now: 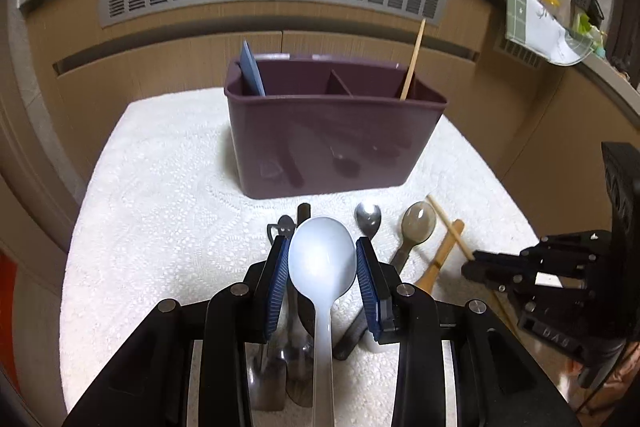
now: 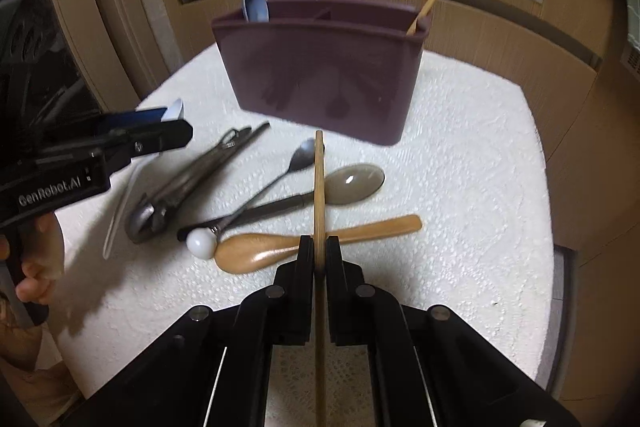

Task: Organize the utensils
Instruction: 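Lift both held utensils and release them into the purple caddy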

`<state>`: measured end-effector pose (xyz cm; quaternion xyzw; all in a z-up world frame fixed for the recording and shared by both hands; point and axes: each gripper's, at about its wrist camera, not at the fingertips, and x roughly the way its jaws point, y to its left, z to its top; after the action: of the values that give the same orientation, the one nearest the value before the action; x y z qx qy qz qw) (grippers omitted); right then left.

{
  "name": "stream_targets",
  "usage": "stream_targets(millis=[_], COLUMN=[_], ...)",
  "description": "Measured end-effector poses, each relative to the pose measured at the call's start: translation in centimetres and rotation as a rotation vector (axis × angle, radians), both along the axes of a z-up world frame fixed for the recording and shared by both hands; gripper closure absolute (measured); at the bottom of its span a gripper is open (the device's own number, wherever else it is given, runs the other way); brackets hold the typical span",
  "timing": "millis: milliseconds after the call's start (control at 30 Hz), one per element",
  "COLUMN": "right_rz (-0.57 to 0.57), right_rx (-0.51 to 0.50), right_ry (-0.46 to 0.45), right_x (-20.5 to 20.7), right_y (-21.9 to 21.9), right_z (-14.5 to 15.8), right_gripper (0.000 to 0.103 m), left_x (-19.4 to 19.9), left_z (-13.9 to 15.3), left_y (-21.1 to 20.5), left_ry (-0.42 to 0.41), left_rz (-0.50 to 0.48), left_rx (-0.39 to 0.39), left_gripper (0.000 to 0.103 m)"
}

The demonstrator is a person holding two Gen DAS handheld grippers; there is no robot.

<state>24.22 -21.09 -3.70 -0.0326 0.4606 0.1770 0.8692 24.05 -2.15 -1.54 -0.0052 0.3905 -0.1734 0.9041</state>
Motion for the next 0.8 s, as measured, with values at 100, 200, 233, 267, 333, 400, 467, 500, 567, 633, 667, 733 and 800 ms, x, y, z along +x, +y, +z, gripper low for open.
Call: stream_targets(millis=[100,200,233,267,333,400,467,500,567,633,667,733,800], right_rz=[-0.012,-0.027,-0.033,-0.036,-0.037,-0.045,-0.055,-0.056,-0.061,-0.057,-0.059,-0.066,-0.069], right_rx=[0.034,0.072,0.088,0.100,0.111,0.118,0.133,0.140,0.142,0.158,0.162,0.149,0.134], right_ry=[-0.029,-0.072,-0.099,-0.126,-0.211,-0.308,-0.410,-0.462,-0.535,-0.555,-0.557,-0.565,-0.558], right_x=[0.0,-0.2,-0.1,0.0,0.5,1.1,2.0,2.5,3.8,5.2,6.0,7.4,8.6], right_y=[-0.4,-0.6,-0.8,-0.9,-1.1,-1.3,-1.5,-1.5,-1.5,-1.5,-1.5,-1.2,-1.1], right_z=[1.1,2.5,3.5,4.5,7.5,11.1,14.9,16.8,19.7,21.4,21.9,22.1,21.6], right_gripper=[0.097,0.097,0.097,0.097,0.097,0.097,0.097,0.097,0.097,0.097,0.097,0.097,0.097], left_x=[-0.3,-0.5,-0.6,-0.5,-0.3,0.0,0.6,0.9,1.9,3.1,4.0,5.4,7.1], left_z=[0.7,2.5,3.5,4.4,7.5,10.9,14.0,15.4,18.0,19.2,19.6,19.6,19.1], left_y=[-0.1,0.1,0.1,0.1,0.0,-0.1,-0.3,-0.2,-0.3,0.0,0.2,0.8,1.2], left_ry=[-0.020,-0.062,-0.088,-0.112,-0.190,-0.276,-0.365,-0.411,-0.492,-0.530,-0.542,-0.556,-0.574], left_rz=[0.003,0.014,0.014,0.011,0.001,-0.005,-0.002,0.003,0.011,0.019,0.024,0.039,0.068], left_rx=[-0.011,-0.041,-0.051,-0.058,-0.066,-0.075,-0.093,-0.101,-0.111,-0.138,-0.158,-0.195,-0.224], left_gripper=[0.068,0.068,0.068,0.068,0.068,0.068,0.068,0.068,0.068,0.068,0.068,0.068,0.068])
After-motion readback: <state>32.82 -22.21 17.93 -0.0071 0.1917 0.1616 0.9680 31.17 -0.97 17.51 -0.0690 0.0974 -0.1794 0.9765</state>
